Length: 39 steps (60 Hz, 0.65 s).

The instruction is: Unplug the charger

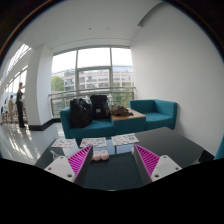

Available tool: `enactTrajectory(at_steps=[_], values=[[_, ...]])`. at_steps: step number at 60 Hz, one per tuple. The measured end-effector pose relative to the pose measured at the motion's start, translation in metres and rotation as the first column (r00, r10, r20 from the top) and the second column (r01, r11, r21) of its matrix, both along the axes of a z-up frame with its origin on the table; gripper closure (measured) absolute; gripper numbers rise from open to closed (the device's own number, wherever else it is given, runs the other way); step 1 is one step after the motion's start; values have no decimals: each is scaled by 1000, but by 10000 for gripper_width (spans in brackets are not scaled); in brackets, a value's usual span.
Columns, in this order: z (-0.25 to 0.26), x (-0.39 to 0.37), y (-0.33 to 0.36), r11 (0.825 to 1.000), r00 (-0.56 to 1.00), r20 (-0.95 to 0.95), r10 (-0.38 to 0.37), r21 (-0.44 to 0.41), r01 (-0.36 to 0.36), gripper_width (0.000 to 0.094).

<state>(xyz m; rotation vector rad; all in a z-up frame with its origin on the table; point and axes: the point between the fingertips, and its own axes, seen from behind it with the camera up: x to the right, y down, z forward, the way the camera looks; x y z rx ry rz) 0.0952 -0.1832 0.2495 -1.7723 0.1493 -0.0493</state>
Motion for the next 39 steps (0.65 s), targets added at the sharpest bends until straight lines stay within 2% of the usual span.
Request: enactTrajectory(at_steps=[17,39], values=[[-12,-22,-36,999,998,27,50,-20,-50,120],[-16,-16,-37,998,999,35,39,-41,-38,124]])
